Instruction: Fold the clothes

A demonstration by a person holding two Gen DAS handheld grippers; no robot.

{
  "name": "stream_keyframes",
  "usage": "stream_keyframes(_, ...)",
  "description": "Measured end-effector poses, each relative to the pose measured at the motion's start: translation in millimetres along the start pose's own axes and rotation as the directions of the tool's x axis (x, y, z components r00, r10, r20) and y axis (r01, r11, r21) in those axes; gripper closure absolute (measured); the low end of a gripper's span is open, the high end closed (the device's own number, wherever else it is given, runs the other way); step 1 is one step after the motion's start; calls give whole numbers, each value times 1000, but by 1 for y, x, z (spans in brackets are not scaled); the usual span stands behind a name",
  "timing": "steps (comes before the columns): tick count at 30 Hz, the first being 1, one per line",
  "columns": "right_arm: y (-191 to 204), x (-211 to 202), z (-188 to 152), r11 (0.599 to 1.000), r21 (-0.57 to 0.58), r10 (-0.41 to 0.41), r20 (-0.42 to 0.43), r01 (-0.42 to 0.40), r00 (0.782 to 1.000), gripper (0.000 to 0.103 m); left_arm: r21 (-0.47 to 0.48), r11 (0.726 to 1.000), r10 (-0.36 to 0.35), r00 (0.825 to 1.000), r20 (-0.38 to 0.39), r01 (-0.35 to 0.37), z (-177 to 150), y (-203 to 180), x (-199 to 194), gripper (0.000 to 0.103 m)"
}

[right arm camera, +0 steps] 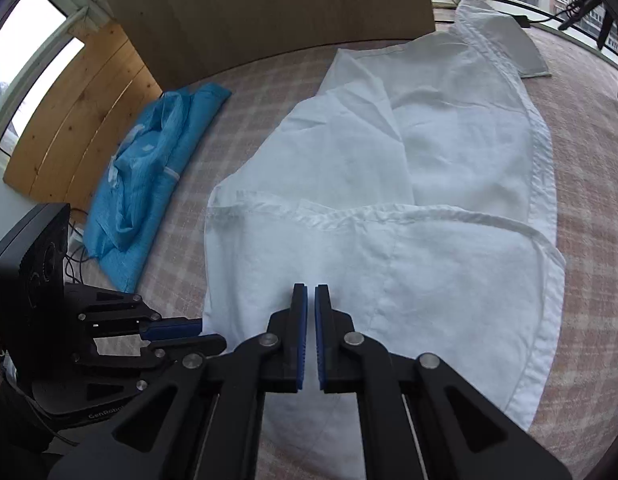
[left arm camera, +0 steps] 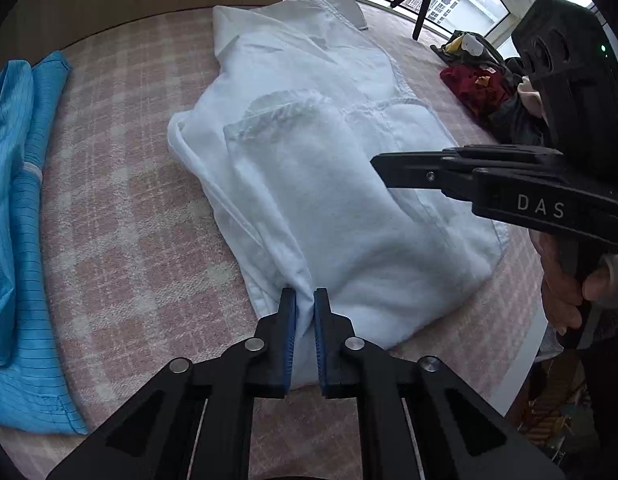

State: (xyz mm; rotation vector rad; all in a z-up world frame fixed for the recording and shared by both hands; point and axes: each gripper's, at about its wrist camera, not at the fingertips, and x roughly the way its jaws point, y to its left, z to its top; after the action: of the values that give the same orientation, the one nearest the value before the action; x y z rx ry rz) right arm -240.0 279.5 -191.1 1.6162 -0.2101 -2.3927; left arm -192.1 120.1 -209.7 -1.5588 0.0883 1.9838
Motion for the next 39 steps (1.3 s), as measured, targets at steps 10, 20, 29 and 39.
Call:
stream_keyframes(10,-29,-36,3,997,79,1,89,-8,996,100,67,996,55,998,33,-57,-8,-8,-35,99)
stream_keyframes(20,19,0,-18,996,-2,89,-16,-89,996,100,69,996,56,998,-14,-55,-14,-3,-29,101)
stream_keyframes(29,6,-12,-10,992,65,108,30,-110,994,102,139,990,21,993,120,-38,35,-5,-60,83)
stream_keyframes(39,-4,-11,-20,992,90,92,9,-93,996,101,292,953,-85,996,8,79,92,16,-18,64)
